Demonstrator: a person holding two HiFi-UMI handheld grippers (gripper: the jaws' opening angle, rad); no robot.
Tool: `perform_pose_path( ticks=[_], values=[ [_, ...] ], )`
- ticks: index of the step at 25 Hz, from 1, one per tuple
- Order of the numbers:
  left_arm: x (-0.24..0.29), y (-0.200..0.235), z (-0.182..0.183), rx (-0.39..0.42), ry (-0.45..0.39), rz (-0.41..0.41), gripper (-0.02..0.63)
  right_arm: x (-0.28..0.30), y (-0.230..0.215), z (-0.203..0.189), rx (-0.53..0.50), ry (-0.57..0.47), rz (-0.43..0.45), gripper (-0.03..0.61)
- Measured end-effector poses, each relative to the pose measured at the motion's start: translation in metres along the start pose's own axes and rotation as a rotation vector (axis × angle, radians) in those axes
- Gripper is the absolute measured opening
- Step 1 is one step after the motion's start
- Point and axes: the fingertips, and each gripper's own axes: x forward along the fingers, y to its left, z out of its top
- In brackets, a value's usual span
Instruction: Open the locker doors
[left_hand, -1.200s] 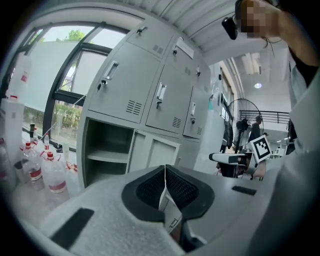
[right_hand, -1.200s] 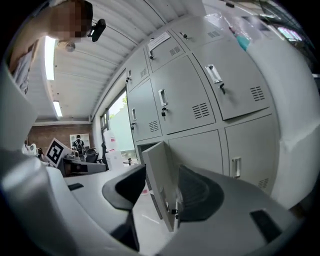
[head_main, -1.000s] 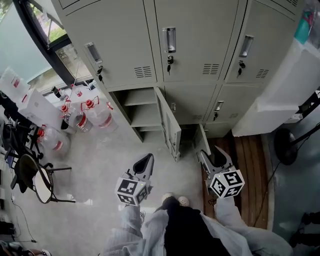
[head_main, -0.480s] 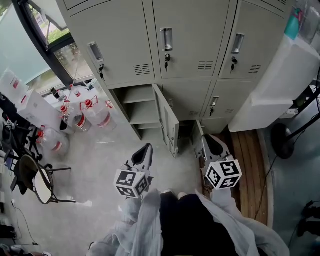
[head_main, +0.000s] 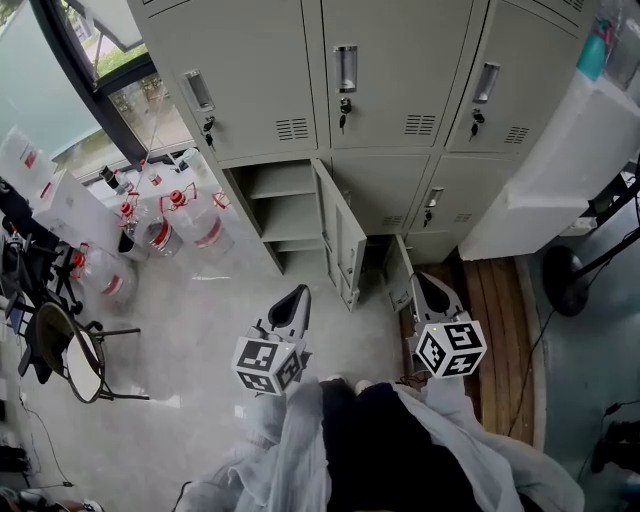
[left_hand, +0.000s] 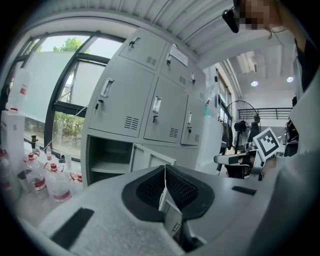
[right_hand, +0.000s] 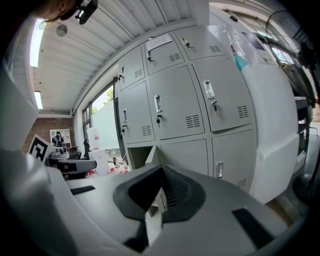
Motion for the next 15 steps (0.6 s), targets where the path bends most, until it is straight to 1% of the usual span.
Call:
perform_pose_path(
  ticks=[6, 15],
  values=[
    [-0.002, -0.001, 0.001, 0.008, 0.0, -0.004, 0.011, -0.003, 0.001, 0.003, -0.013, -0.004, 0.0, 0.0],
    [-0.005, -0.005, 0.0, 0.022, 0.002, -0.017, 0.011, -0.006, 0.013, 0.002, -0.038, -0.004, 0.03, 0.0]
  ],
)
